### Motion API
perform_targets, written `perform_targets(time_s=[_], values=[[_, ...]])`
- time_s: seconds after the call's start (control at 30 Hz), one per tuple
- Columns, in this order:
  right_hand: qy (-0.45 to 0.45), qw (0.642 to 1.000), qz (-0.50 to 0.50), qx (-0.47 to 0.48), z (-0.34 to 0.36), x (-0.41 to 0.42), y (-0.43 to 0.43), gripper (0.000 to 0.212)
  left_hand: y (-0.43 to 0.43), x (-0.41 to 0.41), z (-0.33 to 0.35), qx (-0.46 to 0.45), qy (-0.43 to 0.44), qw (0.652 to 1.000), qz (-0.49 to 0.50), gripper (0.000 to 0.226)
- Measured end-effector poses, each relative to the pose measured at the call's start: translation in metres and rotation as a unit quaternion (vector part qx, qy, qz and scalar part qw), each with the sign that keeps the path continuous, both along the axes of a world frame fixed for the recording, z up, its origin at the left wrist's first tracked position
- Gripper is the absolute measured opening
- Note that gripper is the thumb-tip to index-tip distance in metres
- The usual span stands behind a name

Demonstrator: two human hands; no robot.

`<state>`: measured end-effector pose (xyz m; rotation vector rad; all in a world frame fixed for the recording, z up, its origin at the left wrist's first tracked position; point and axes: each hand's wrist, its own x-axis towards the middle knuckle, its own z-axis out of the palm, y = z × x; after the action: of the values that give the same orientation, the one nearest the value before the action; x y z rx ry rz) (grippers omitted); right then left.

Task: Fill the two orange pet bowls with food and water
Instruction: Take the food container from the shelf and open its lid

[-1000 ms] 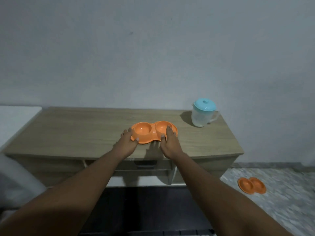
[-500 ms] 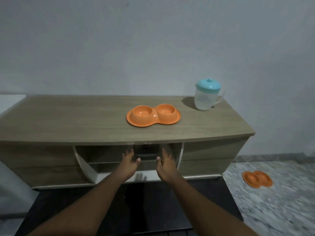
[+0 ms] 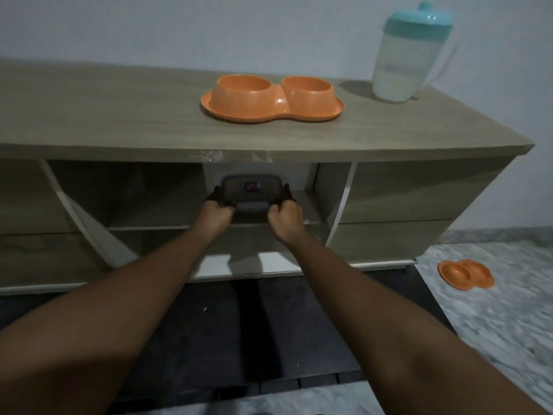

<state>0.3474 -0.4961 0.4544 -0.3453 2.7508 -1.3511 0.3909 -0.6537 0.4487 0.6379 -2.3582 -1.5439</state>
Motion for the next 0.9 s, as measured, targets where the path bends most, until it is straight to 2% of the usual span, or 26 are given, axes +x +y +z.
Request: perform_targets(time_s=[0.2, 0.3, 0.37, 0.5, 0.73, 0.9], values=[[-0.026, 0.999, -0.011, -0.026, 0.003, 0.011, 0.002, 0.036, 0.011, 0.018, 0.014, 0.011, 0.014, 1.000, 0.010, 0.049], [-0.043, 0.998, -0.020, -0.029, 0.015, 0.031, 0.009, 0.033, 0.017, 0.038, 0.026, 0.023, -0.016, 1.000, 0.010, 0.018], [-0.047, 0.998, -0.015, -0.035, 0.029, 0.050, 0.015, 0.041, 0.020, 0.057, 0.037, 0.031, -0.021, 0.999, 0.009, 0.001], [-0.070, 0.997, -0.003, -0.032, 0.060, 0.093, 0.029, 0.055, 0.032, 0.109, 0.074, 0.071, -0.013, 0.997, -0.029, 0.034], [-0.056, 0.996, 0.034, -0.069, 0.140, 0.160, 0.048, 0.050, 0.048, 0.186, 0.162, 0.096, -0.025, 0.995, -0.005, 0.041], [-0.039, 0.992, 0.074, -0.091, 0.205, 0.154, 0.031, 0.058, 0.035, 0.189, 0.229, 0.095, 0.007, 0.995, 0.024, 0.044]])
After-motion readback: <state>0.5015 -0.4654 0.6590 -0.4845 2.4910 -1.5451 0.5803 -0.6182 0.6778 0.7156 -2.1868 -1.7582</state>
